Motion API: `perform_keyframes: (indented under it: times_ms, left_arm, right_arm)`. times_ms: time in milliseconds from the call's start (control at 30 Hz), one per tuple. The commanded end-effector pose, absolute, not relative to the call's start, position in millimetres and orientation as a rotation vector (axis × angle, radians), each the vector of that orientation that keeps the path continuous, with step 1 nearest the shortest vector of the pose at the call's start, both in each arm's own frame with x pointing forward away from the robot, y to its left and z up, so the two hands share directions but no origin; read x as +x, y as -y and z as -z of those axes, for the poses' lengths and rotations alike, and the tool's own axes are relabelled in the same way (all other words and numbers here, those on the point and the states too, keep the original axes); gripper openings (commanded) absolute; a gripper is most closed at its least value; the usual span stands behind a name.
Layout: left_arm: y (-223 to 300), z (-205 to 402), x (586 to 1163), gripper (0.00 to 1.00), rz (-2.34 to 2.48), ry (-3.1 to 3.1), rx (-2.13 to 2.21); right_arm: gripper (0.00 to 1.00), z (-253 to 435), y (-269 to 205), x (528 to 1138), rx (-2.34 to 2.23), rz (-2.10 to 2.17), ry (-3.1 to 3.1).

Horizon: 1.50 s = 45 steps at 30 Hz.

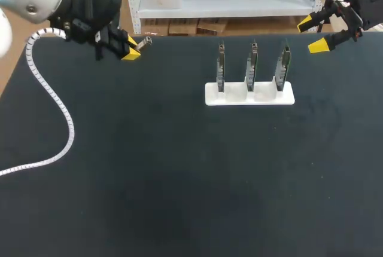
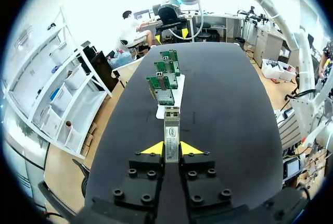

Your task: Pick up the optical module with the left hand, and insert it into the network port with the right hand.

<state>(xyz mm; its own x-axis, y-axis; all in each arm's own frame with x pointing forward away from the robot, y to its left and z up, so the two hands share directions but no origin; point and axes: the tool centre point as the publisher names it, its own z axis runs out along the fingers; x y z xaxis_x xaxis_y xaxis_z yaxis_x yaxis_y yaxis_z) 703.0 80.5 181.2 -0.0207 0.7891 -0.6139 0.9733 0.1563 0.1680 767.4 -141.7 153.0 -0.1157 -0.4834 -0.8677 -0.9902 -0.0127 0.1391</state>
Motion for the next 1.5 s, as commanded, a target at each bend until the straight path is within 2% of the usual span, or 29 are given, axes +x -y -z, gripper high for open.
perform_keyframes:
  times_ms: [33,533,733,1500]
  left_arm:
    - [-81,-181,700,0.00,0.425,-1.829,1.657]
    - [54,-212,738,0.00,0.755,-1.459,1.546]
    - [92,-218,740,0.00,0.896,-1.407,1.478]
    - [98,-212,738,0.00,0.972,-1.387,1.406]
  right_arm:
    - [1.00,-153,142,769,-1.546,-1.066,-1.655]
    - [1.00,-153,142,769,-1.546,-1.066,-1.655]
    - [1.00,-153,142,769,-1.546,-1.066,-1.655]
    - [1.00,-153,142,769,-1.546,-1.066,-1.655]
